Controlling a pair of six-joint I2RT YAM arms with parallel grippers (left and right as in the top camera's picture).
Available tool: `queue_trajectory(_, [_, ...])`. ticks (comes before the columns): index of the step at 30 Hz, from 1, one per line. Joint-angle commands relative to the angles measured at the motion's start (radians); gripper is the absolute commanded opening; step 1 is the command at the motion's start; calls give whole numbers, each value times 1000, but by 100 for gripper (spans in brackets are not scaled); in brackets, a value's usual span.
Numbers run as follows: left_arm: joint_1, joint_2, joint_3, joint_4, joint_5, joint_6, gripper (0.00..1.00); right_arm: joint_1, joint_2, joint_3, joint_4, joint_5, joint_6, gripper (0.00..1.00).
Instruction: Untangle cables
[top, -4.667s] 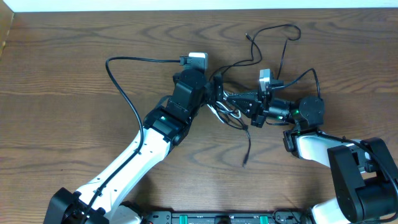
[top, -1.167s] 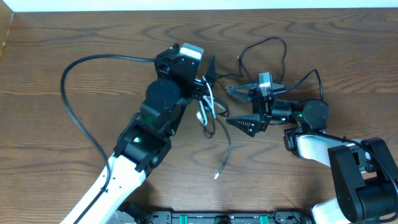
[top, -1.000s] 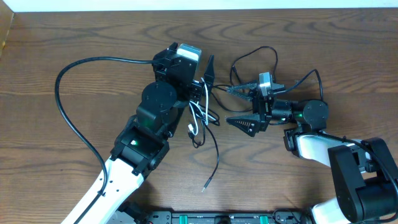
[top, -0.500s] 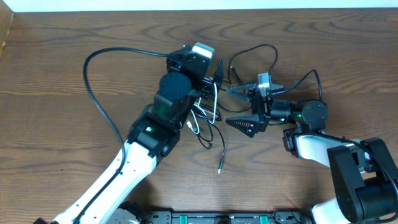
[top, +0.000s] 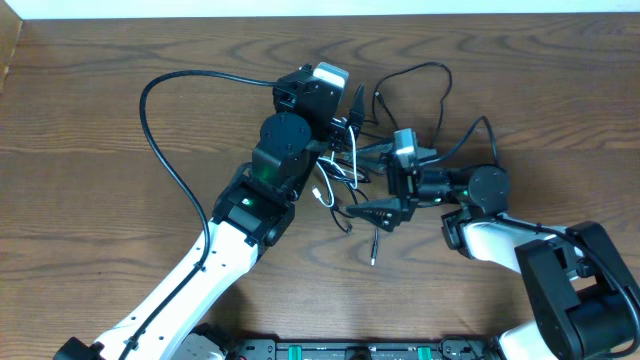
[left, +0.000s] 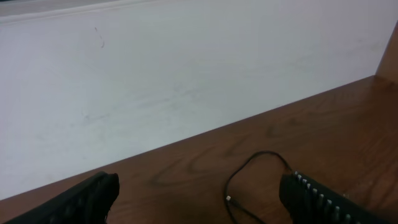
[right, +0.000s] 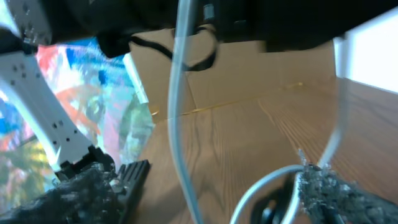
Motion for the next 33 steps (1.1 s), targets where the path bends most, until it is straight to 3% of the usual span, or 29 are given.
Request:
queue_trajectory(1, [3, -2, 18, 5, 10, -12, 87, 30, 7, 0, 44, 37, -82, 64])
queue_trajectory(3, [3, -2, 18, 0, 10, -12, 87, 31, 7, 0, 44, 53, -84, 29])
queue_trajectory(4, [3, -2, 18, -10, 10, -12, 87, 29, 7, 0, 44, 61, -84, 1])
queue_trajectory(11, [3, -2, 18, -135, 8, -4, 87, -19, 6, 0, 44, 64, -28, 1])
queue_trajectory(20, [4, -1, 18, -366, 5, 125, 87, -95, 5, 0, 44, 63, 81, 1])
queue_trajectory(25, [4, -1, 18, -484, 19, 132, 73, -119, 5, 0, 44, 59, 108, 1])
queue_trajectory(33, [4, -1, 18, -510, 145, 130, 77, -119, 5, 0, 43, 59, 111, 1])
